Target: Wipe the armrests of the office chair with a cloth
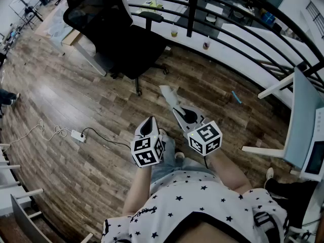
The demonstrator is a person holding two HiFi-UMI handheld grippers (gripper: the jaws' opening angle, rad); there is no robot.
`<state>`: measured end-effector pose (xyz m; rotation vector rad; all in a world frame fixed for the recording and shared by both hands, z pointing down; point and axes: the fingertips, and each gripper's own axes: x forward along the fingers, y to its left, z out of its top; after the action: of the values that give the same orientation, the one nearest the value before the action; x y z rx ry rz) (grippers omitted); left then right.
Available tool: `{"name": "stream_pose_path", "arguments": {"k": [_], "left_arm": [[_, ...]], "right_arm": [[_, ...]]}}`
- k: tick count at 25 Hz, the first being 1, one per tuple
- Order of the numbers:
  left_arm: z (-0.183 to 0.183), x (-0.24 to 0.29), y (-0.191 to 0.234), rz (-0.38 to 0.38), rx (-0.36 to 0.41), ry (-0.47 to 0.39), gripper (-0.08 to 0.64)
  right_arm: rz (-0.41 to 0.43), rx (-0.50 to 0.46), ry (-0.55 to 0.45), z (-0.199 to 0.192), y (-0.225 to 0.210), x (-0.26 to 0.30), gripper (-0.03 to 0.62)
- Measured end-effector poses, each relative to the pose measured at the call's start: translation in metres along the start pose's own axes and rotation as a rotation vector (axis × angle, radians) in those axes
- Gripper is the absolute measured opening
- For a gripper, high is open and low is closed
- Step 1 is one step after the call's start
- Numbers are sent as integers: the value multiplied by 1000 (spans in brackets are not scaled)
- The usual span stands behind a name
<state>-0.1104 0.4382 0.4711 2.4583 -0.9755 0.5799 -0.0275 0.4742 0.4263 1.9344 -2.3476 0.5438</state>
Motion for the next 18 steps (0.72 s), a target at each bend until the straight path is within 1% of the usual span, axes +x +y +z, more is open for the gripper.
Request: {"name": "stream_pose_path", "arguments": {"k": [3,10,14,18], "left_arm": [[-15,-26,-9,1,32,-8,2],[-34,-66,1,31,22,-17,2],[-34,-85,3,26,11,-38,2],[-38,-92,14,56,-4,-46,2]], "right_arm": [[2,3,2,-14,20,-26,31],[0,4,9,-26,52,-58,31],[8,2,11,-30,66,-62,31],[45,-12,22,-30,76,-56,32]]}}
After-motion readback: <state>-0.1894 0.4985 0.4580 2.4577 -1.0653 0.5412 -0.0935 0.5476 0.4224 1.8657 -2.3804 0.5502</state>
